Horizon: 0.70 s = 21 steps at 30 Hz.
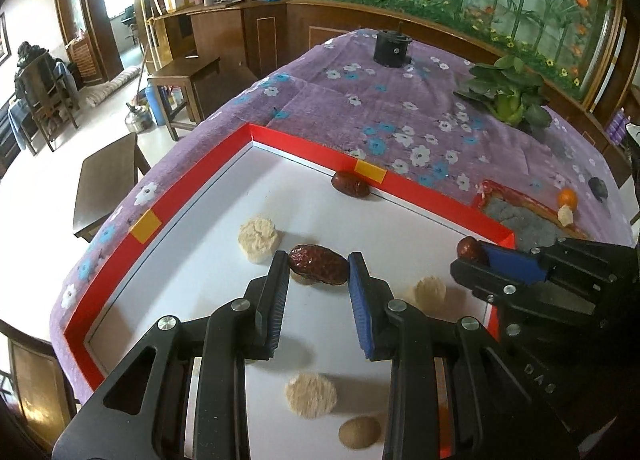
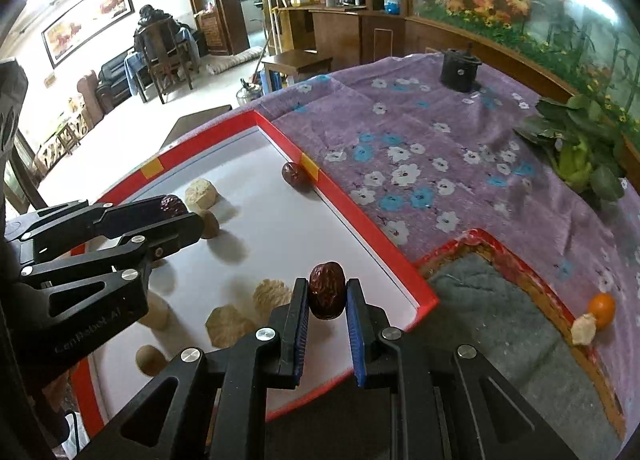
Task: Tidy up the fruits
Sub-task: 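Open both grippers over the tray, releasing both red dates, then move both tools back to the cream chunk and orange on the mat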
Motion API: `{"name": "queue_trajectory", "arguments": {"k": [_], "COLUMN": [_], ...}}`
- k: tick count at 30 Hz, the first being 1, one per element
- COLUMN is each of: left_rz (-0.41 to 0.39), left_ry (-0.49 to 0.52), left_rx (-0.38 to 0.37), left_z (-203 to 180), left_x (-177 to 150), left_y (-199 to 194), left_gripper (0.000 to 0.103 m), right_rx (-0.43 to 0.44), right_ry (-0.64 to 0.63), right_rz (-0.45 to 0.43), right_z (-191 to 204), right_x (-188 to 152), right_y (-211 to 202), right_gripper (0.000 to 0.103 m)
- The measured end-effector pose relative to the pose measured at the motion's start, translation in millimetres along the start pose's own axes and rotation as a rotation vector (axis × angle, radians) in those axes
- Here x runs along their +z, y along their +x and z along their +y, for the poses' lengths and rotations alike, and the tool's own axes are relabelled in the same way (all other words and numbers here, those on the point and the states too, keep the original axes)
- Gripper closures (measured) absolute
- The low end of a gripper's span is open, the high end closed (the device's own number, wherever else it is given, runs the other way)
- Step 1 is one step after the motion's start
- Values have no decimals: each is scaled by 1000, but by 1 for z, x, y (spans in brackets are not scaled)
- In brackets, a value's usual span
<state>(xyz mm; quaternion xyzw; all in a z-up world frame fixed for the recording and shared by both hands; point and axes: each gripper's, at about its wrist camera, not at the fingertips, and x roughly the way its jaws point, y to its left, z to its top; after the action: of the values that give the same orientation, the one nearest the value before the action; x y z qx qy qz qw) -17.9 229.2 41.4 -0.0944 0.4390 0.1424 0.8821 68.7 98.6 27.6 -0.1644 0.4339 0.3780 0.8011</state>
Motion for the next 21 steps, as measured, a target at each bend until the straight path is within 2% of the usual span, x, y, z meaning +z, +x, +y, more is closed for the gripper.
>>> {"name": "queue_trajectory", "arguments": {"k": [11,13,14,17,21], "left_rz": [7,7,9,18,1], "left_ry": [-1,-6,-10,-23,-23], "left_rx": [54,57,57,58,68], "left_z": [-2,-2,-1,0,-2], "left_x": [6,7,7,7,6], "left_y": [19,20,21,22,16], "left_gripper": [74,73,71,50,49], "right_rx": [-50,-54,-56,-57,-97], "right_ry": [-11,-11,-9,1,11], "right_rz": [28,24,20,4,-37], "right_z": [4,3,3,1,-1], "right_x": [-1,-1,-2,-4,-9], "right_y": [17,15,13,5,-17], "right_gripper": [85,77,75,74,74]}}
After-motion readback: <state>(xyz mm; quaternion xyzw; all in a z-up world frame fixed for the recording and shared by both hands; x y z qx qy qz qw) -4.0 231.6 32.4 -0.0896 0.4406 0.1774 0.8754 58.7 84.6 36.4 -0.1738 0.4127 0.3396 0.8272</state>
